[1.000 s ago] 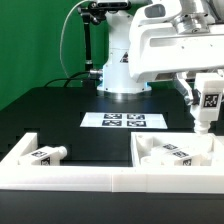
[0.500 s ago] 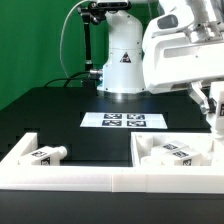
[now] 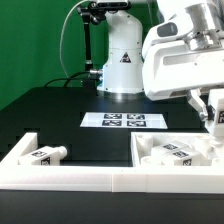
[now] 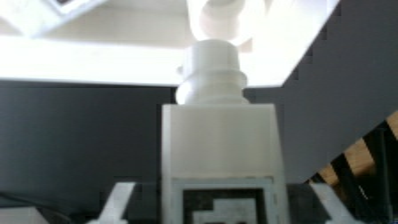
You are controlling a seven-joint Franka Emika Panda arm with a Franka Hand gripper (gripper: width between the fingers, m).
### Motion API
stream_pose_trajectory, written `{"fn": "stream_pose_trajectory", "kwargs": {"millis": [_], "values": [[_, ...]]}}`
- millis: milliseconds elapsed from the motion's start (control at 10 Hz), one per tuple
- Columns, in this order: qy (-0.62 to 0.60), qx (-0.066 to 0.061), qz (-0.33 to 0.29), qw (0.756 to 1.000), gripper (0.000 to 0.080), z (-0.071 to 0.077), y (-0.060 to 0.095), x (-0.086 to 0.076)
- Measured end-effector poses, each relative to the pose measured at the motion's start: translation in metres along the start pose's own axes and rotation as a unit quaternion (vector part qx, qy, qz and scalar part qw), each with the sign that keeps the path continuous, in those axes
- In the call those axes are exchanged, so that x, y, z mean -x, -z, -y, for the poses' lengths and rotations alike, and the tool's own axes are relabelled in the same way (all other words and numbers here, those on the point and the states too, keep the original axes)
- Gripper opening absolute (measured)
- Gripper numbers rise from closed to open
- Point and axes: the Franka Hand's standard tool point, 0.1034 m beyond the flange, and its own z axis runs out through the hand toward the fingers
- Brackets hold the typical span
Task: Assemble one leg
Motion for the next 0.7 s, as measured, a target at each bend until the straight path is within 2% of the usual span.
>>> {"fn": "stream_pose_trajectory", "kwargs": {"millis": [400, 700], "values": [[-0.007, -0.006, 0.006, 1.000, 0.0281, 0.006, -0.013, 0.007], [-0.009, -0.006, 0.011, 1.000, 0.0281, 0.003, -0.017, 0.012]]}}
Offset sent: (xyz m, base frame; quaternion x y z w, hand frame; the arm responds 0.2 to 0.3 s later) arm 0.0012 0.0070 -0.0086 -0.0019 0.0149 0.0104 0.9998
